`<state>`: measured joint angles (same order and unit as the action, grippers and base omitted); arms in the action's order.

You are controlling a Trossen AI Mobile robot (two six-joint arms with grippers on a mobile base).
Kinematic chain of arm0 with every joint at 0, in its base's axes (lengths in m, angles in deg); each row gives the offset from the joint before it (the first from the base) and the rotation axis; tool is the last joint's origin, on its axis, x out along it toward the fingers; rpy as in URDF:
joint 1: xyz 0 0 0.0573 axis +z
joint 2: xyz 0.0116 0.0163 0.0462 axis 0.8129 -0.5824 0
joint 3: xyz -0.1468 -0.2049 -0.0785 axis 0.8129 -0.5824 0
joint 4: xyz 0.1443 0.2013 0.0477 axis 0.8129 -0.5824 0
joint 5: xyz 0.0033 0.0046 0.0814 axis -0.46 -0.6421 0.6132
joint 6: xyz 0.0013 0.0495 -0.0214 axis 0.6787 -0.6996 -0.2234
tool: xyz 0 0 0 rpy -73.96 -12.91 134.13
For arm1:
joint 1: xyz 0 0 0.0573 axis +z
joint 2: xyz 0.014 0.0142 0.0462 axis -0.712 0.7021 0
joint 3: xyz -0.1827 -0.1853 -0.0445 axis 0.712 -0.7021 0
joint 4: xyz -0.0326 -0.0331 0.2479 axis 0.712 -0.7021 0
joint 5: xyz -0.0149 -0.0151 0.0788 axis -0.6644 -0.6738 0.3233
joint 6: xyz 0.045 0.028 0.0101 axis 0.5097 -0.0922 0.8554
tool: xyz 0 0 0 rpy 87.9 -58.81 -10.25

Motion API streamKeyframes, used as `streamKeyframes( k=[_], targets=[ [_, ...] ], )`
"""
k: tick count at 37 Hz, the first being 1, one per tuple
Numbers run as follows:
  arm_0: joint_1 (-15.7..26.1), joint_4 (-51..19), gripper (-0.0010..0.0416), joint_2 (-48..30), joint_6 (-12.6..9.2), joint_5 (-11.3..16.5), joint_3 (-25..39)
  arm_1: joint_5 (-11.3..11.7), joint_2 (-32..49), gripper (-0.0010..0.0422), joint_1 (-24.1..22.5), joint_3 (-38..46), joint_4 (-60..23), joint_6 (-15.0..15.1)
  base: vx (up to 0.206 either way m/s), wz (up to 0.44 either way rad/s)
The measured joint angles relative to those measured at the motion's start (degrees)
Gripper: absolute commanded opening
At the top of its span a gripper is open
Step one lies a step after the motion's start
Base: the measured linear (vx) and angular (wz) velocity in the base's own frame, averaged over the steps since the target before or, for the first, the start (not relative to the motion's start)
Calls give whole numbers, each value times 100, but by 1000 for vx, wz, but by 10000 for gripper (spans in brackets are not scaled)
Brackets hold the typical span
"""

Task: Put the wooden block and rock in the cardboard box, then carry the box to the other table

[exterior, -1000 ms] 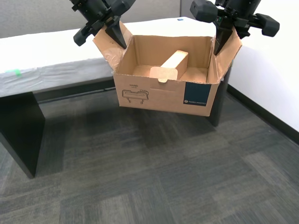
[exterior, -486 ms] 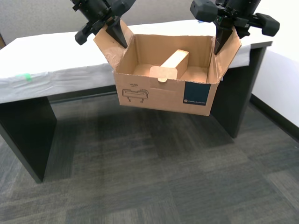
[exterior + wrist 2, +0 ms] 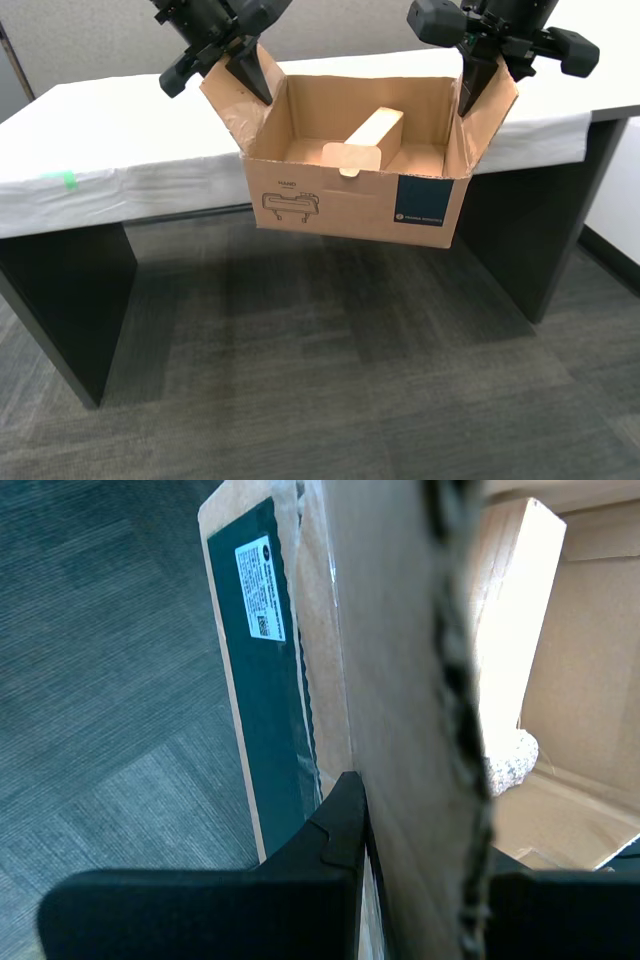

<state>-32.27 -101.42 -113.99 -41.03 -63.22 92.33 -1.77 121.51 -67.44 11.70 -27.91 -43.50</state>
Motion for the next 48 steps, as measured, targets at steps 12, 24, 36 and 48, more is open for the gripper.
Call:
streamKeyframes(
  k=[12, 24, 36, 48],
  targets=[
    [-2, -66, -1, 0, 87, 4, 0, 2, 0, -1, -118, 0, -306, -24, 202, 84],
    [-2, -181, -1, 0, 162, -28, 0, 330, 0, -1, -345, 0, -315, -26, 201, 70],
    [0, -164, -1, 0, 155, -28, 0, 343, -304, -1, -337, -256, -192, 514, 202, 44],
    [2, -103, -1, 0, 140, -26, 0, 341, -494, -1, -310, -575, 155, 573, 197, -1]
  ],
)
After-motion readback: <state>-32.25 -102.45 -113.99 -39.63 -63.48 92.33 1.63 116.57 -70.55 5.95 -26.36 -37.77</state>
